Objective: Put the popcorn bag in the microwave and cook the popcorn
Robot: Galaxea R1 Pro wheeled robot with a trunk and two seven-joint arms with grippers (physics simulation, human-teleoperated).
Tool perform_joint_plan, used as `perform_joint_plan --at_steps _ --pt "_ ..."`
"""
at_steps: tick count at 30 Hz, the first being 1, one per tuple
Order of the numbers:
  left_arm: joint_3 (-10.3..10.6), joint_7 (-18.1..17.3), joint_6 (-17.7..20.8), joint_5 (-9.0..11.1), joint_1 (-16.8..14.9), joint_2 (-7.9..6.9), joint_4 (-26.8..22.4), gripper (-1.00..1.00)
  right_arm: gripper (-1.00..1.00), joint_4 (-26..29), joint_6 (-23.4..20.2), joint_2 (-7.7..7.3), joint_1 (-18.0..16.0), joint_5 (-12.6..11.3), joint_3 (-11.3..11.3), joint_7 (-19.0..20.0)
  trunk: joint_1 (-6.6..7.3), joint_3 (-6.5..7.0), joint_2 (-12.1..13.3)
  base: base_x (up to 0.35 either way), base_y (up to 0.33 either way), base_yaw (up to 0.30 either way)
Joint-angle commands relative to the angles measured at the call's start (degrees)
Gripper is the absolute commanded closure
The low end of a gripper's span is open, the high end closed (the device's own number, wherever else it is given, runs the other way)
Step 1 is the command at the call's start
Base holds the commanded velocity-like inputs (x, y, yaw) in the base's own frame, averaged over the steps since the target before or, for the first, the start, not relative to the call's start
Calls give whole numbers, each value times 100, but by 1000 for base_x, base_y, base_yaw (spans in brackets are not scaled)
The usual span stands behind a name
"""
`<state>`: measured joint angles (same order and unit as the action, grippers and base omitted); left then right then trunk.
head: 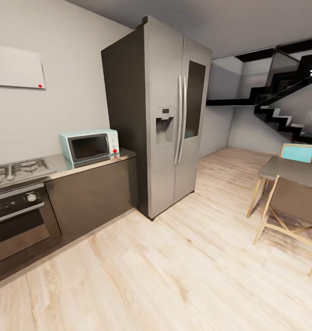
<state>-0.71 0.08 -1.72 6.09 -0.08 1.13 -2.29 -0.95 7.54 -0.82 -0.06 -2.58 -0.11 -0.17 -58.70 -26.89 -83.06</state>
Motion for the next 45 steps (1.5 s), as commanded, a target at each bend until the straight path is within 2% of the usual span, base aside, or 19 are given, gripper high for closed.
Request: perform_joint_plan --at_steps 1,25,45 --pt "0 4 -3 63 -1 1 1 -100 -100 -10 35 -8 -3 -24 2 -1 -3 -4 -2 282 -163 0" --pt "0 43 18 77 -1 1 1 -100 -100 -18 37 -23 -3 -33 -10 -38 -3 -4 -2 293 -156 0" --pt "0 36 14 77 -1 -8 1 -100 -100 -19 37 -21 -3 -32 -8 -48 -3 -4 -2 311 -57 0"
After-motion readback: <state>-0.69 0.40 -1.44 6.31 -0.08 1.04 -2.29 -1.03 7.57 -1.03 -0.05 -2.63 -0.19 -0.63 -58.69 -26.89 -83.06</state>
